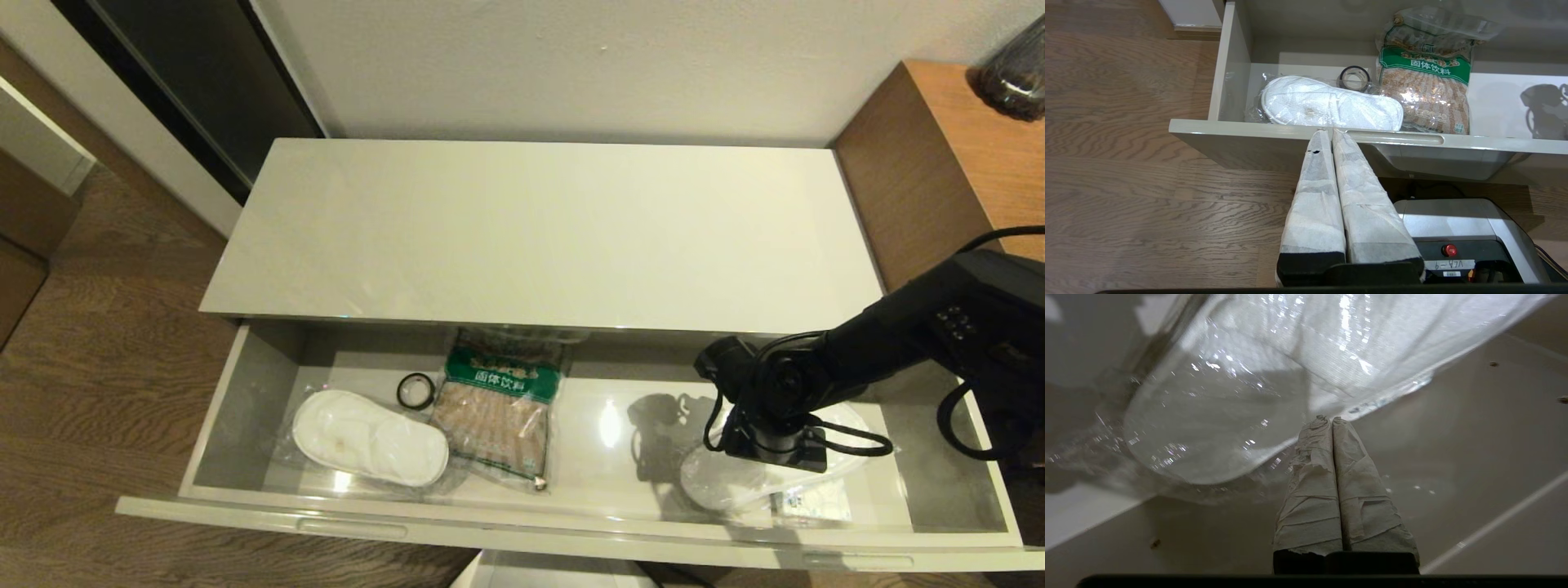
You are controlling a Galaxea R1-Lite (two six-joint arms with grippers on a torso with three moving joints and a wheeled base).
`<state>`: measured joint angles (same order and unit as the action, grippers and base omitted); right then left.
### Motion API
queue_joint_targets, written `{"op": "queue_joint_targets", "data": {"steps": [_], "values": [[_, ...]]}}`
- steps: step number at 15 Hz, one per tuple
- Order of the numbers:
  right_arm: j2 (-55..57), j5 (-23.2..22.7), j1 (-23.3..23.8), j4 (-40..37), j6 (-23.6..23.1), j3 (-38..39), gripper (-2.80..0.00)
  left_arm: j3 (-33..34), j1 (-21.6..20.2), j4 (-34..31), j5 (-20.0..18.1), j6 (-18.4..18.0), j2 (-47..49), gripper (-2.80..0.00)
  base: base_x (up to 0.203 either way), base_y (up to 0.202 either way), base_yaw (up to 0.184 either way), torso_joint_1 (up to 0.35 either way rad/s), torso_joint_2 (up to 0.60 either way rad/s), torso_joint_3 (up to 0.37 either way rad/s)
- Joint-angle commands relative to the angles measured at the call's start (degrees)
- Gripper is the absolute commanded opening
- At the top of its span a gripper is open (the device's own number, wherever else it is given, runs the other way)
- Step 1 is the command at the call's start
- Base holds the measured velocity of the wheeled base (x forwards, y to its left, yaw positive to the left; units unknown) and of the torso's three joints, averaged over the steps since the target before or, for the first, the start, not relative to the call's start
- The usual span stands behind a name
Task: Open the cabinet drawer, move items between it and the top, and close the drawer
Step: Take out the disposable slippers from the drawer
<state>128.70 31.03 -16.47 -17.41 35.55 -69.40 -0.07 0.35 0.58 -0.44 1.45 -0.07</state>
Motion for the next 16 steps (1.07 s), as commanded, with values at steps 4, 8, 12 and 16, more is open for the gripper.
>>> {"op": "queue_joint_targets", "data": {"steps": [4,8,12,16], "values": [[-2.1,0.1,-0.1,-3.5,-1.2,-0.4,-2.8,0.0,0.0,0.0,0.0,0.0,0.1,-2.8,0.0,0.0,0.0,0.0,0.0,0.0],[-2.0,0.0,3.3,-6.7,-0.6,-5.4,0.0,0.0,0.0,0.0,0.0,0.0,0.1,-2.8,0.0,0.0,0.0,0.0,0.0,0.0],[-2.1,-0.1,4.8,-6.5,0.0,-7.1,0.0,0.0,0.0,0.0,0.0,0.0,0.1,-2.8,0.0,0.0,0.0,0.0,0.0,0.0],[0.0,0.0,7.0,-5.8,1.0,-5.0,0.0,0.0,0.0,0.0,0.0,0.0,0.1,-2.8,0.0,0.0,0.0,0.0,0.0,0.0]]}}
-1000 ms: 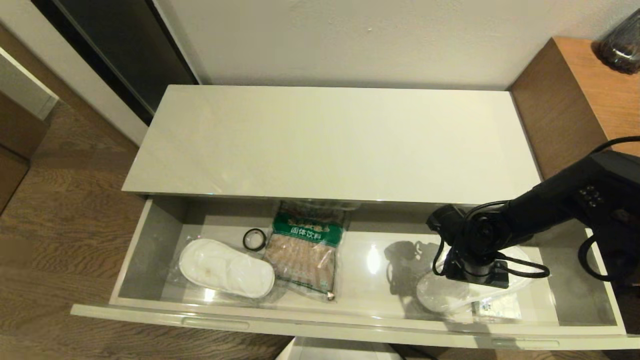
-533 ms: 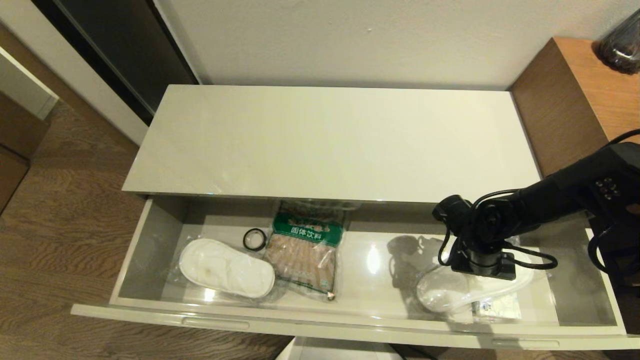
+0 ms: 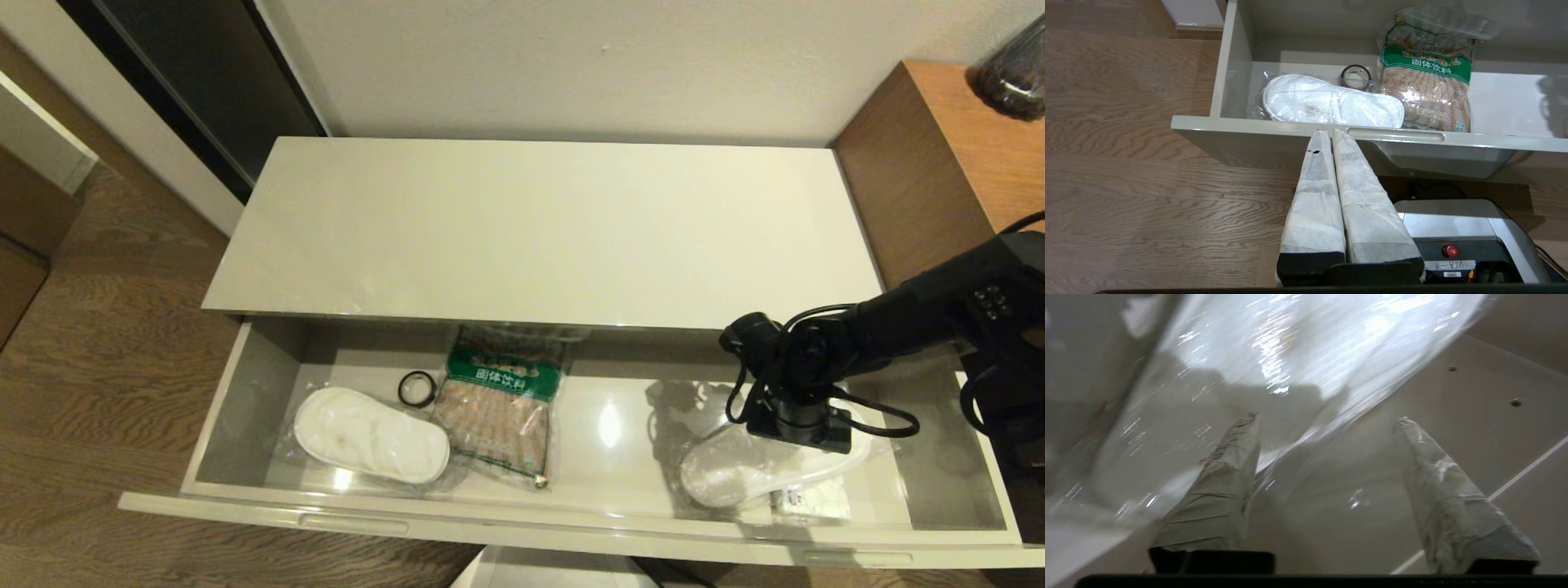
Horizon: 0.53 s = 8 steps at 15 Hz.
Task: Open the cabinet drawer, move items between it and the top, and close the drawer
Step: Take out the disposable slippers from the drawer
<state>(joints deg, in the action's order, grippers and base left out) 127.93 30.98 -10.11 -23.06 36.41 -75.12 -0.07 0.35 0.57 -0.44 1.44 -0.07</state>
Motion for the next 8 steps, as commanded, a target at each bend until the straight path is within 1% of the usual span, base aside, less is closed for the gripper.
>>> {"op": "queue_joint_targets", "data": {"steps": [1,5,8], "values": [[1.0,-0.3,1.2,1.4,0.2,1.0,0.0,0.0,0.0,0.0,0.0,0.0,0.1,-2.8,0.0,0.0,0.0,0.0,0.0,0.0],[-0.2,-0.8,2.4,3.0,0.2,0.9,0.0,0.0,0.0,0.0,0.0,0.1,0.1,-2.8,0.0,0.0,0.0,0.0,0.0,0.0],[-2.6,-2.1,2.2,7.3,-1.6,0.7,0.0,0.0,-0.1,0.0,0.0,0.0,0.1,-2.8,0.0,0.0,0.0,0.0,0.0,0.0]]}}
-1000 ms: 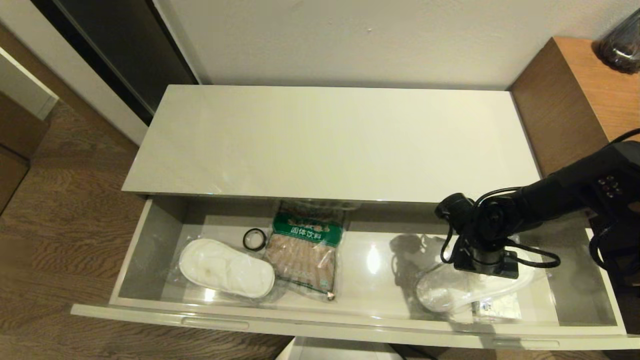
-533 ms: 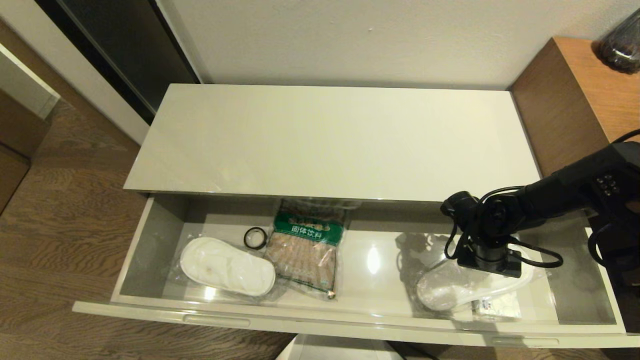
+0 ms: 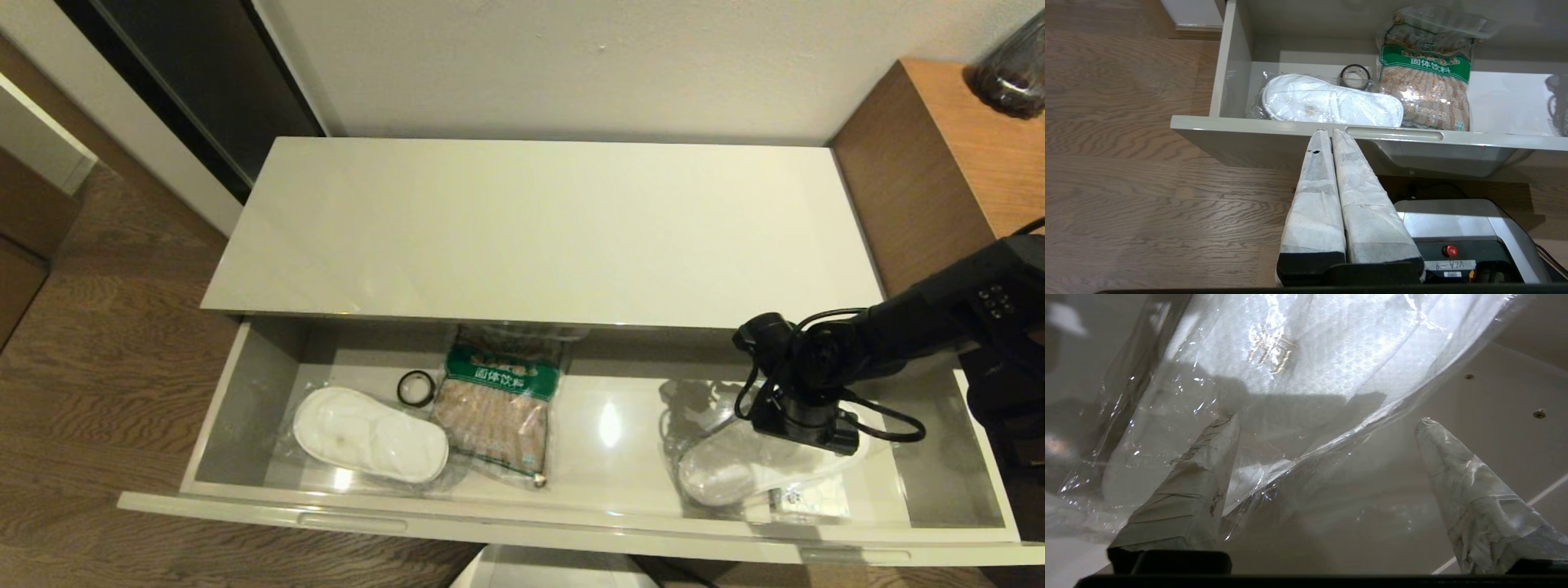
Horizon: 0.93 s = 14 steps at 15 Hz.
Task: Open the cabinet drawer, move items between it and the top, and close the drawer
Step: Take out the disposable slippers from the drawer
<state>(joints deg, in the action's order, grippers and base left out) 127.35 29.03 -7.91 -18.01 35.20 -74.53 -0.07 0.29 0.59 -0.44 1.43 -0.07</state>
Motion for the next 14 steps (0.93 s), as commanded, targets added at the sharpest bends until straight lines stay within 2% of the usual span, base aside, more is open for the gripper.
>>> {"op": "queue_joint_targets", "data": {"steps": [1,3,6,10,14], "values": [[-2.2,-1.5,0.0,3.6,-0.8,0.5,0.0,0.0,0.0,0.0,0.0,0.1,0.1,-2.8,0.0,0.0,0.0,0.0,0.0,0.0],[-1.6,-4.3,0.0,4.0,-0.6,0.0,0.0,0.0,0.0,0.0,0.0,0.0,0.1,-2.8,0.0,0.0,0.0,0.0,0.0,0.0],[-2.0,-4.6,0.0,7.3,-1.1,0.8,0.0,0.0,0.1,0.0,0.0,0.1,0.1,-2.8,0.0,0.0,0.0,0.0,0.0,0.0],[-5.3,-4.4,-1.5,9.4,-0.5,11.0,0.0,0.0,0.1,0.0,0.0,0.1,0.1,-2.8,0.0,0.0,0.0,0.0,0.0,0.0],[-6.2,-2.0,-4.8,17.3,-0.3,19.1,0.0,0.0,0.1,0.0,0.0,0.1,0.1,-2.8,0.0,0.0,0.0,0.0,0.0,0.0]]}}
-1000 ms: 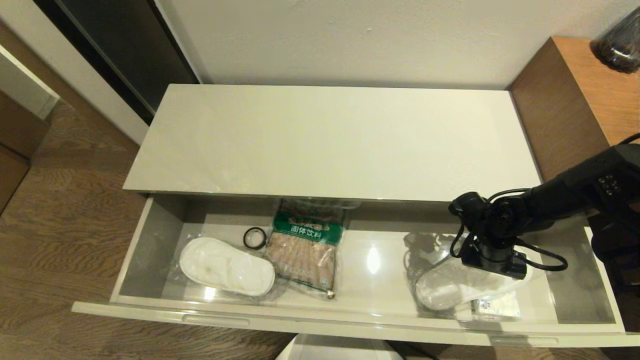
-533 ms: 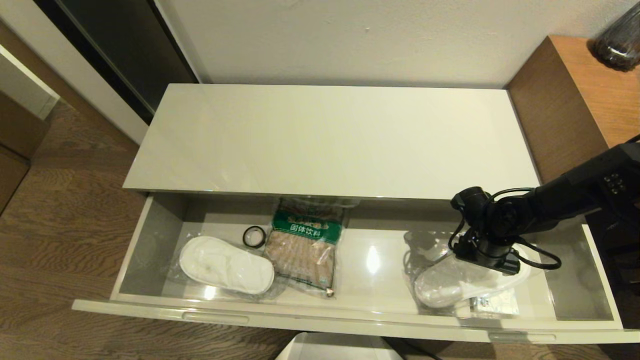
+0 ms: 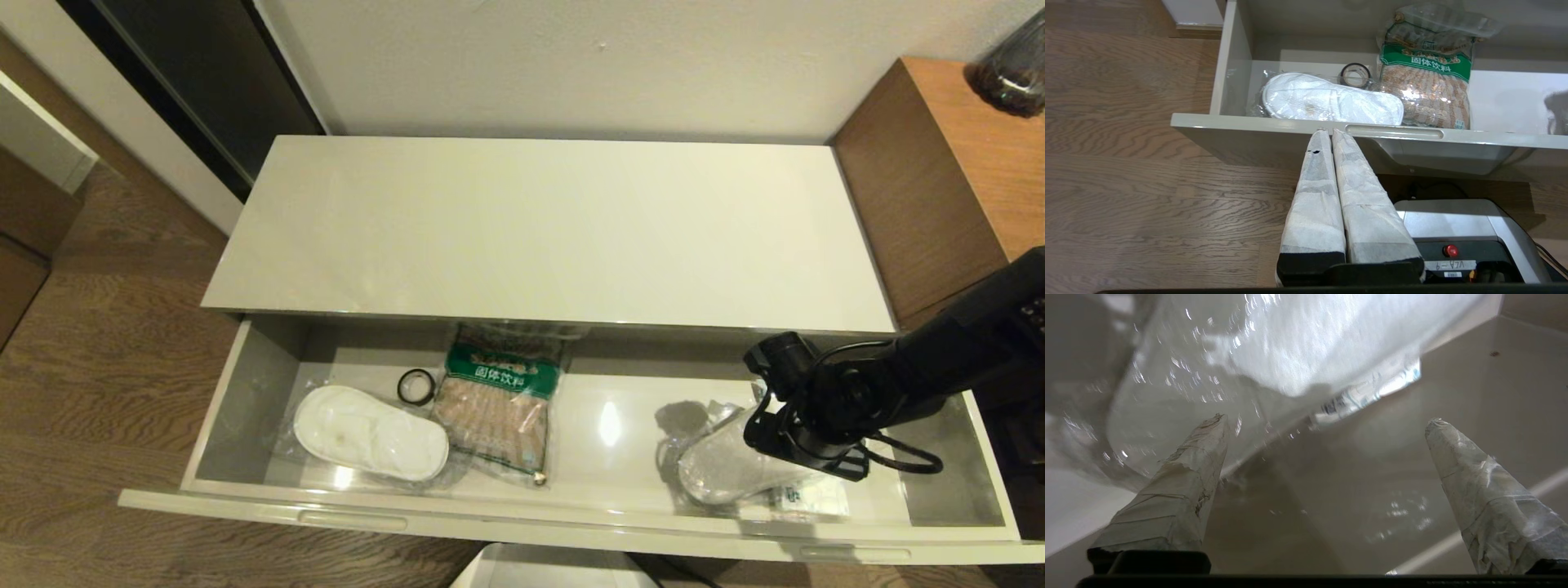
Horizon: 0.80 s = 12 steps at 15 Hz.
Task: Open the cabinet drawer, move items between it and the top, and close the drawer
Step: Take out the disposable slippers from the drawer
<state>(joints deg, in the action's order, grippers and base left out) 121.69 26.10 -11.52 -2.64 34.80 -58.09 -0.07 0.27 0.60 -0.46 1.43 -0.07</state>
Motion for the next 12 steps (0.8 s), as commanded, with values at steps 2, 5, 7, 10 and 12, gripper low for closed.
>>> {"op": "queue_joint_targets", "data": {"steps": [2,5,7,10,12], "values": [[-0.2,2.6,-1.9,7.1,0.2,7.0,0.0,0.0,0.0,0.0,0.0,0.1,0.1,-2.8,0.0,0.0,0.0,0.0,0.0,0.0],[1.9,2.7,0.0,9.2,0.0,6.5,0.0,0.0,0.0,0.0,0.0,0.1,0.1,-2.8,0.0,0.0,0.0,0.0,0.0,0.0],[3.3,2.7,3.6,10.0,-1.6,3.7,0.0,0.0,0.1,0.0,0.0,0.1,0.1,-2.8,0.0,0.0,0.0,0.0,0.0,0.0],[4.1,0.4,7.3,14.3,-5.4,2.2,0.0,0.0,0.1,0.0,0.0,0.1,0.1,-2.8,0.0,0.0,0.0,0.0,0.0,0.0],[5.1,-0.4,9.0,20.9,-9.5,2.4,0.0,0.0,0.1,0.0,0.0,0.0,0.1,-2.8,0.0,0.0,0.0,0.0,0.0,0.0]]}}
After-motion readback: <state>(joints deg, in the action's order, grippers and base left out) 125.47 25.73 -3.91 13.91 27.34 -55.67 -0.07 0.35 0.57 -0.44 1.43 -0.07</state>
